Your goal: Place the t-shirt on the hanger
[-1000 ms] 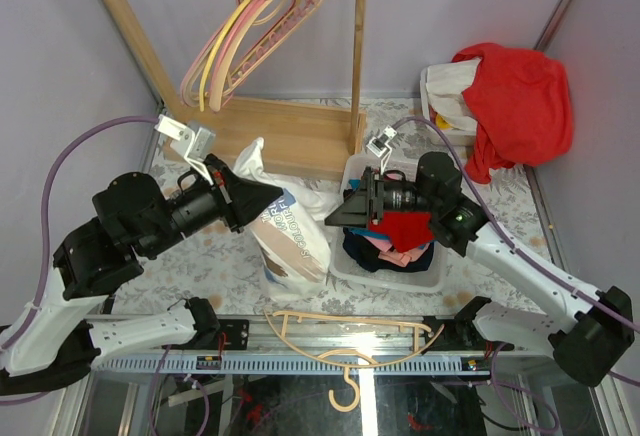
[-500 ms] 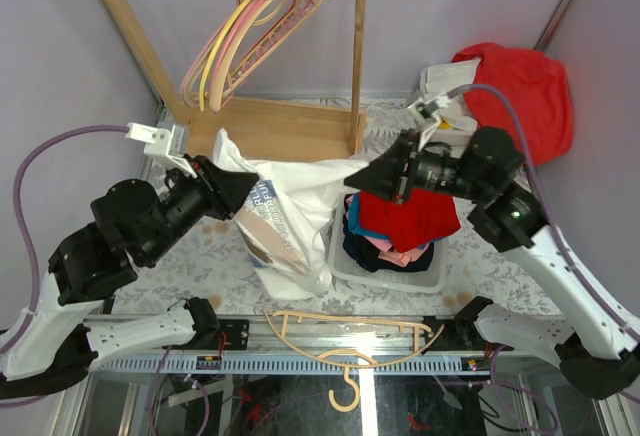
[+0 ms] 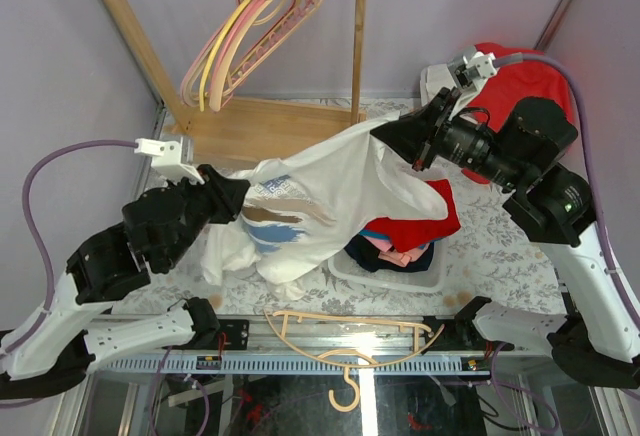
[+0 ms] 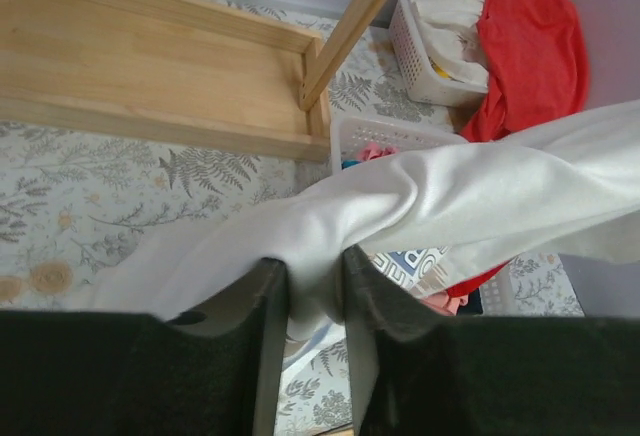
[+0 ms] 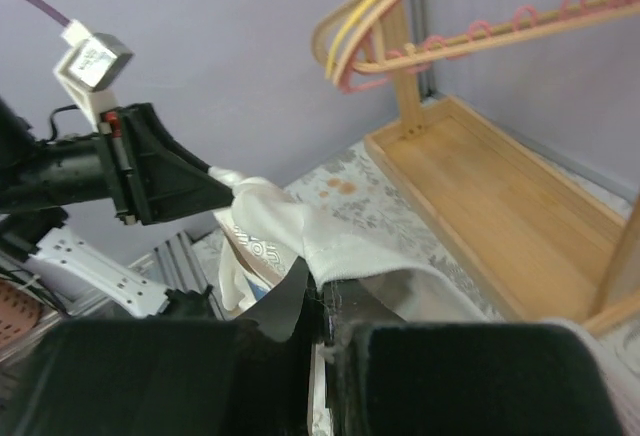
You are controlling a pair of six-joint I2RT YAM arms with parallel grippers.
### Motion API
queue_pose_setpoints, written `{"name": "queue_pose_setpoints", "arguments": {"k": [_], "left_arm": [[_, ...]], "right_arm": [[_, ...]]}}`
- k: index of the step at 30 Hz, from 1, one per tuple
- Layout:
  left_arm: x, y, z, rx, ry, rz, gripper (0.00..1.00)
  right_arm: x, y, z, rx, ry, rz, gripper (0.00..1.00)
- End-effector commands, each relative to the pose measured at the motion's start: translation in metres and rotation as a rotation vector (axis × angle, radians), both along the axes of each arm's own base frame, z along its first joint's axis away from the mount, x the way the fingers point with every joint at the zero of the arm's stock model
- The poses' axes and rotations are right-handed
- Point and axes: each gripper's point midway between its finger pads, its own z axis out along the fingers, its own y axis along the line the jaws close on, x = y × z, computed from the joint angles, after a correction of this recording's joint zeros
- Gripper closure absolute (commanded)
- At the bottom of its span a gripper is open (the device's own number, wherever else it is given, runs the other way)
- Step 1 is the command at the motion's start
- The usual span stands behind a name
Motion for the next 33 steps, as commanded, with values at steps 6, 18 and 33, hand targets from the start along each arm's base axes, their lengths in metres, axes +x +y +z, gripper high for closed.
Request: {"name": "queue_pose_setpoints", "arguments": {"k": [6, 18, 33], "left_arm": [[0.017, -0.004, -0.015, 0.034, 0.006, 0.077, 0.86], [0.042, -0.086, 0.000, 0.089, -0.041, -0.129, 1.00], [0.036, -0.307, -0.002, 0.100, -0.120, -0.715, 1.00]], "right_arm": [[0.014, -0.033, -0.010, -0.059, -0.027, -0.191, 1.00], [0.023, -0.121, -0.062, -0.134, 0.083, -0.620, 1.00], [-0.012, -0.184, -0.133, -0.201, 0.285, -0.833, 0.01]]}}
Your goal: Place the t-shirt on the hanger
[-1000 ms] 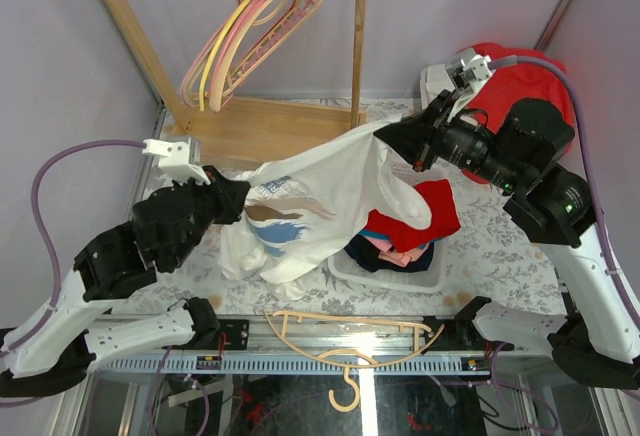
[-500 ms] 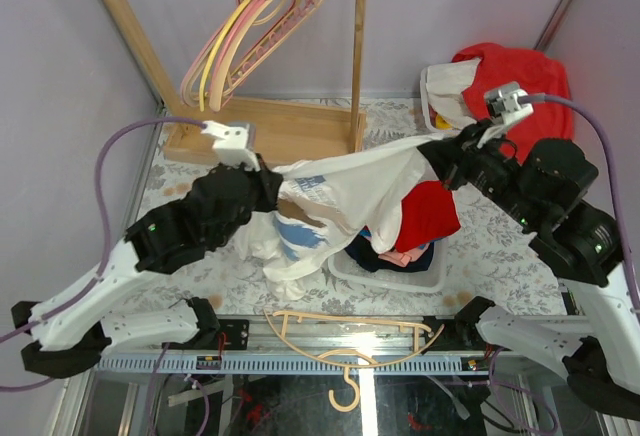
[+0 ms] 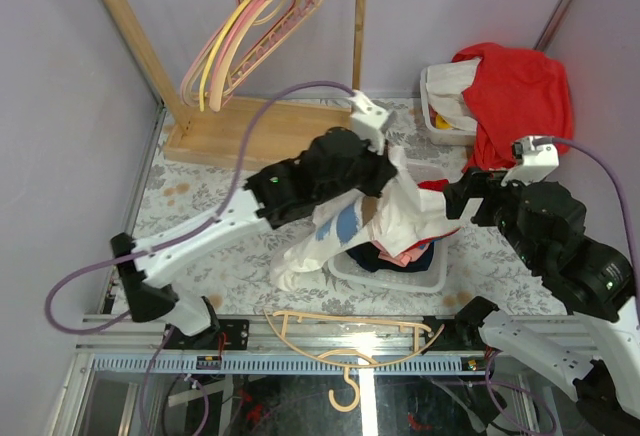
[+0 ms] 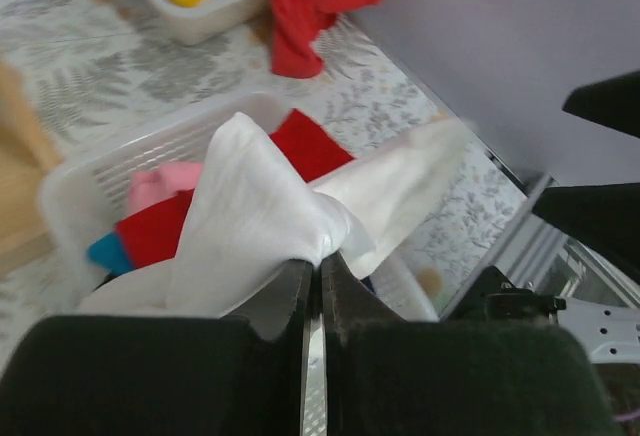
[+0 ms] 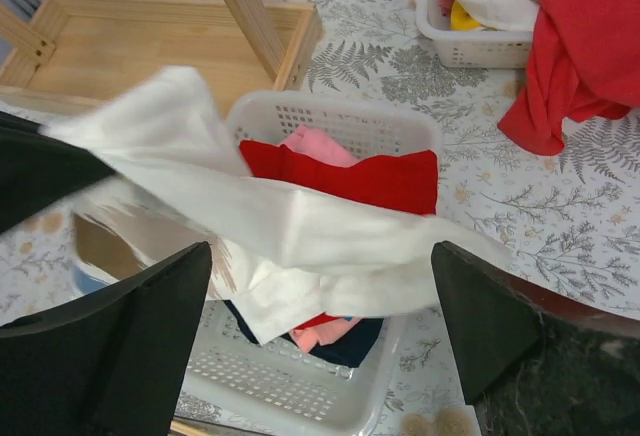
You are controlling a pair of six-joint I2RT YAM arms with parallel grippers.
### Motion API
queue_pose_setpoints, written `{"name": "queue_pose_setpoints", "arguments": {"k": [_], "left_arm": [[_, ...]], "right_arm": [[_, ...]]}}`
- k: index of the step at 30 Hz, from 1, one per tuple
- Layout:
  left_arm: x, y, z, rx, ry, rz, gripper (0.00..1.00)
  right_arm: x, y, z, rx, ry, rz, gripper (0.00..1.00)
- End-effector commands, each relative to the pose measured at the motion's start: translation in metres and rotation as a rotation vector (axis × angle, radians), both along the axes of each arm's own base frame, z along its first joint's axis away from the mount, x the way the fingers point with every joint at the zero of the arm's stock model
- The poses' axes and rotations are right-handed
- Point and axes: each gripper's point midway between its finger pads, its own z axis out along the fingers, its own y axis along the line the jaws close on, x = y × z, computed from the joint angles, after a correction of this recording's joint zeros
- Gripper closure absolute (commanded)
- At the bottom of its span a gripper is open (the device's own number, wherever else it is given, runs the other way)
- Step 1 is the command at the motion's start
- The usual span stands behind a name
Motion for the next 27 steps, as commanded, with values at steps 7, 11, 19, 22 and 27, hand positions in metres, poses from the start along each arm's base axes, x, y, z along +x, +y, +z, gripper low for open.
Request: {"name": "queue_pose_setpoints", "arguments": {"k": [7, 11, 19, 22, 27], "left_arm": [[-0.051, -0.090, -0.017, -0.084, -0.018, -0.285, 0.53], [-0.084, -0.082, -0.027, -0.140, 0.022, -0.337, 0.38], [-0.098, 0.001, 0.022, -0.266, -0.036, -0.214, 0.32], [-0.091, 0.048, 0.047, -0.306, -0.063, -0.078, 0.31], [-0.087, 0.127, 0.055, -0.358, -0.035, 0.138, 0.30]], "right_arm": [[-0.021, -0.001, 0.040, 0.092, -0.068, 0.065, 0.02], [-0.018, 0.010, 0.041, 0.089, -0.065, 0.109, 0.03], [-0.003, 0.058, 0.032, 0.076, -0.003, 0.286, 0.03], [0.004, 0.087, 0.020, 0.068, 0.050, 0.393, 0.02], [0.011, 0.149, -0.019, 0.064, 0.220, 0.643, 0.17]]}}
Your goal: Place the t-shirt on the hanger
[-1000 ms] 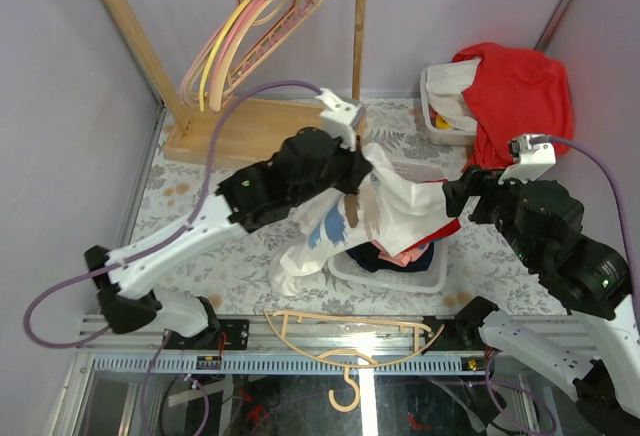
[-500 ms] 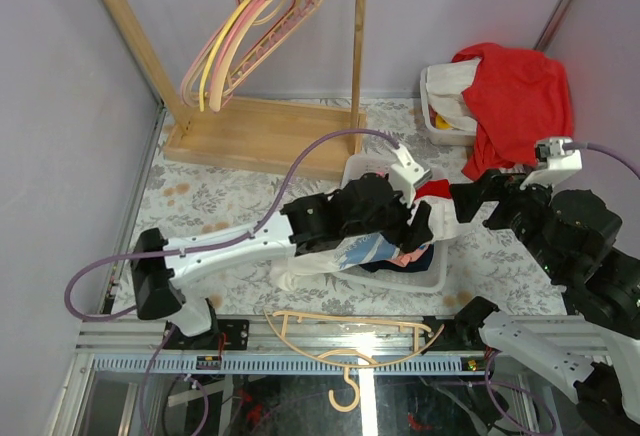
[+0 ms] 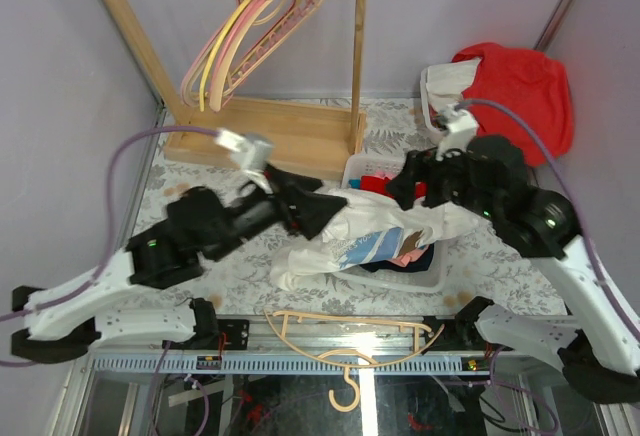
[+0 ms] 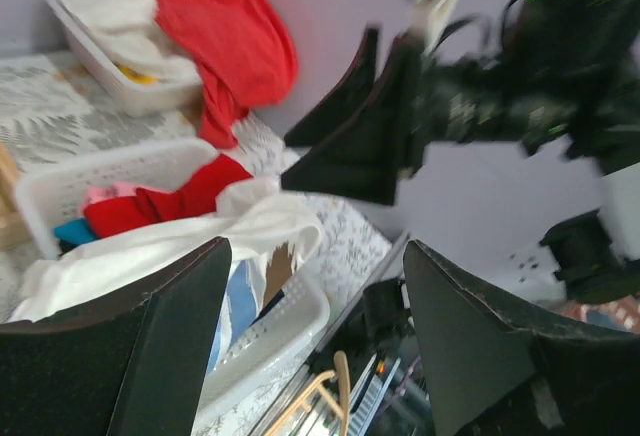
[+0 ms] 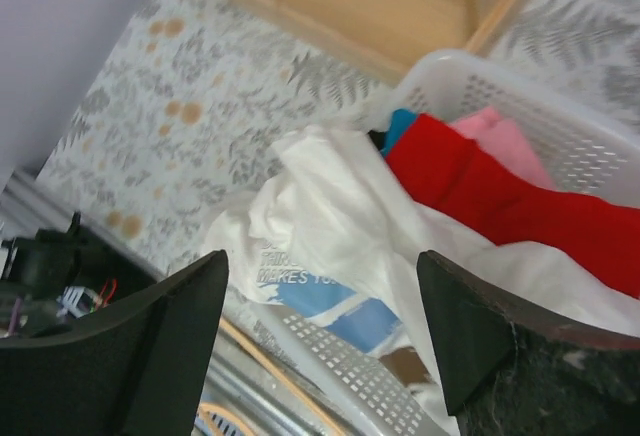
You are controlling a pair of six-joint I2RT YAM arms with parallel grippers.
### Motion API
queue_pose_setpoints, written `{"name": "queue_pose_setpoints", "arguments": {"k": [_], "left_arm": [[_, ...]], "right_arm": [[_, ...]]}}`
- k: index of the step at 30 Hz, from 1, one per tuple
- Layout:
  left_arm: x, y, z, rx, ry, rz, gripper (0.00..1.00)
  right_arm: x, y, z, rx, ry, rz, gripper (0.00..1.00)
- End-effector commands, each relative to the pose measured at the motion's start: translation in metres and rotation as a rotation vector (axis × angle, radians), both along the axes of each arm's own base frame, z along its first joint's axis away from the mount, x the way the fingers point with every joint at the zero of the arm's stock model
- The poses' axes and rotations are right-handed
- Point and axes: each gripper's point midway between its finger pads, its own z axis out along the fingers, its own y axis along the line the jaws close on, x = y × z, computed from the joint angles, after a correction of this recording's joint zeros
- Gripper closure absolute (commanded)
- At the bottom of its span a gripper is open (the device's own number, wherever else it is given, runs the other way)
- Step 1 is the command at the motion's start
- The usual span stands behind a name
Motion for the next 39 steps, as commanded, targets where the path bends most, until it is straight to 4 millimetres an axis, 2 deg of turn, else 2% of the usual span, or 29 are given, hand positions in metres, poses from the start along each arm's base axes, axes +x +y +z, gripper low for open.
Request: {"name": "queue_pose_setpoints", "arguments": {"k": [1, 4, 6, 11, 13, 16, 20, 22, 24, 25, 26, 29, 30, 31, 34, 39], "left_arm": [[0.015, 0.062, -0.015, -0.006, 0.089, 0.229, 0.30], [0.015, 0.085, -0.032, 0.031, 0.134, 0.294, 0.30], [0.015, 0.093, -0.045, 0.052, 0.160, 0.319, 0.30], [0.011, 0.105, -0.070, 0.121, 0.215, 0.342, 0.31], [0.010, 0.110, -0.079, 0.144, 0.230, 0.354, 0.31], [0.008, 0.113, -0.088, 0.146, 0.245, 0.354, 0.32], [0.007, 0.118, -0.096, 0.142, 0.252, 0.361, 0.33], [0.007, 0.120, -0.097, 0.145, 0.251, 0.368, 0.33], [0.006, 0.122, -0.098, 0.151, 0.253, 0.372, 0.33], [0.006, 0.124, -0.098, 0.152, 0.254, 0.376, 0.33], [0.007, 0.125, -0.099, 0.152, 0.255, 0.379, 0.34], [0.006, 0.126, -0.101, 0.149, 0.259, 0.382, 0.34], [0.006, 0.125, -0.102, 0.151, 0.261, 0.383, 0.34], [0.006, 0.125, -0.103, 0.152, 0.262, 0.382, 0.34], [0.007, 0.123, -0.107, 0.167, 0.264, 0.382, 0.34], [0.009, 0.117, -0.112, 0.186, 0.263, 0.383, 0.34]], "right_arm": [[-0.001, 0.062, -0.026, 0.013, 0.108, 0.299, 0.13], [0.004, 0.082, -0.050, -0.009, 0.158, 0.359, 0.09], [0.009, 0.094, -0.069, -0.077, 0.193, 0.380, 0.08], [0.024, 0.113, -0.109, -0.312, 0.215, 0.353, 0.05], [0.024, 0.120, -0.117, -0.361, 0.218, 0.370, 0.01], [0.021, 0.132, -0.133, -0.459, 0.227, 0.399, 0.01], [0.029, 0.133, -0.156, -0.626, 0.234, 0.346, 0.01], [0.032, 0.129, -0.177, -0.740, 0.261, 0.333, 0.00], [0.036, 0.123, -0.196, -0.826, 0.283, 0.315, 0.05], [0.038, 0.118, -0.201, -0.870, 0.286, 0.304, 0.11], [0.039, 0.117, -0.205, -0.887, 0.290, 0.299, 0.22], [0.041, 0.117, -0.197, -0.870, 0.265, 0.288, 0.67], [0.042, 0.116, -0.192, -0.860, 0.255, 0.277, 0.78], [0.044, 0.118, -0.177, -0.825, 0.225, 0.265, 0.84], [0.048, 0.114, -0.144, -0.773, 0.156, 0.225, 0.92], [0.045, 0.091, -0.087, -0.678, 0.048, 0.140, 1.00]]}}
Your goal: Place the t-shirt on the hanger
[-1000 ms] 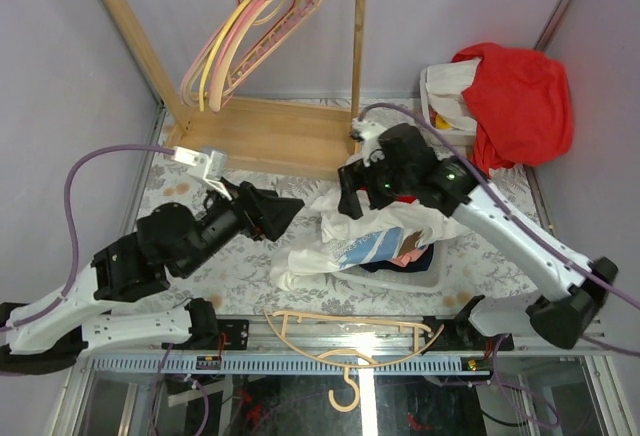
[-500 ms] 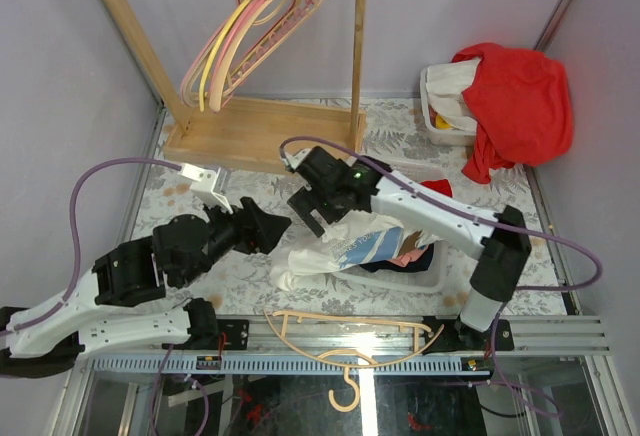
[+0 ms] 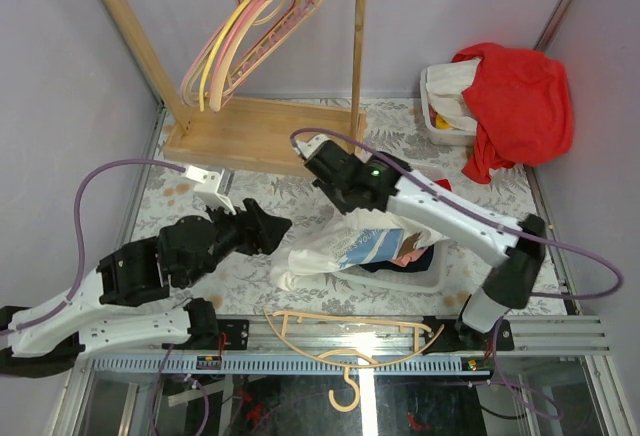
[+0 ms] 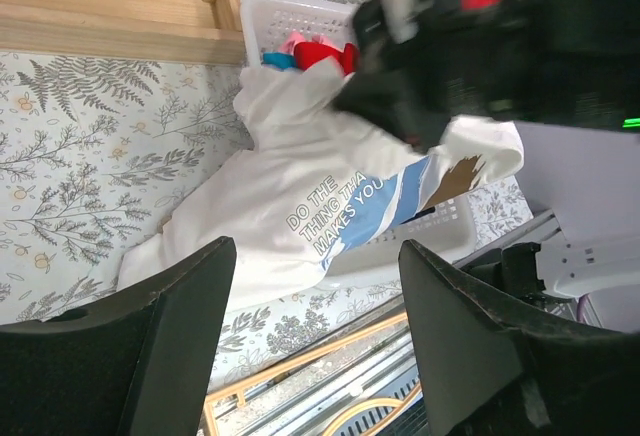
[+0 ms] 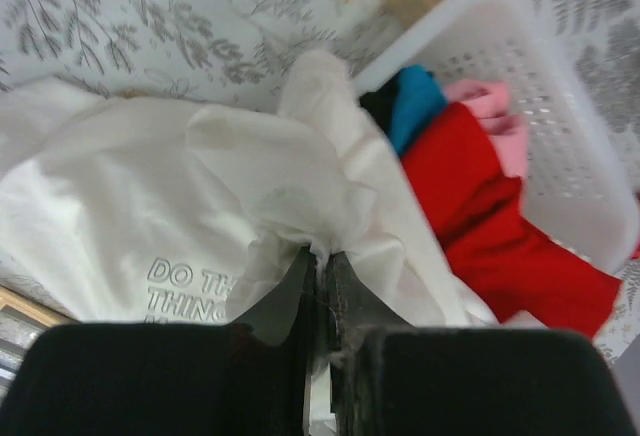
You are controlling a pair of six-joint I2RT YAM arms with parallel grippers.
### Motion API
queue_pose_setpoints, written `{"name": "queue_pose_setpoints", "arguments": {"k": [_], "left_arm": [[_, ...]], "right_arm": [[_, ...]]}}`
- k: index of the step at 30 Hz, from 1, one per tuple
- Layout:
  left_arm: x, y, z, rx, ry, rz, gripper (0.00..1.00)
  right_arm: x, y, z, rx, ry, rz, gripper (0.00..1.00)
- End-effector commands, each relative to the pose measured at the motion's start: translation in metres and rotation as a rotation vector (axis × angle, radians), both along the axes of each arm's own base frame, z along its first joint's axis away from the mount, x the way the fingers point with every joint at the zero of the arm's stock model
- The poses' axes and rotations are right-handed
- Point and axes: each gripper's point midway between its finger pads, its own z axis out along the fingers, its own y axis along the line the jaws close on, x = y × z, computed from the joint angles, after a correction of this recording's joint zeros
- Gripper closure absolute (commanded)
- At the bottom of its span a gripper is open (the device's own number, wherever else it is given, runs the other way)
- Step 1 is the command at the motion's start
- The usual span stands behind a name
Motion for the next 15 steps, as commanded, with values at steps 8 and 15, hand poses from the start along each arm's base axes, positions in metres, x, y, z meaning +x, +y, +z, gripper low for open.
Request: {"name": "queue_pose_setpoints", "arguments": {"k": [8, 15], "left_arm": [[0.012, -0.017, -0.014, 0.066, -0.002, 0.019, 0.34], [0.019, -0.035, -0.025, 0.107, -0.007, 0.008, 0.32]], "right_arm": [[-0.021, -0.089, 0.142, 0.320, -0.346, -0.166, 1.00], [-0.036, -0.164, 0.167, 0.455, -0.523, -0.394, 1.00]]}}
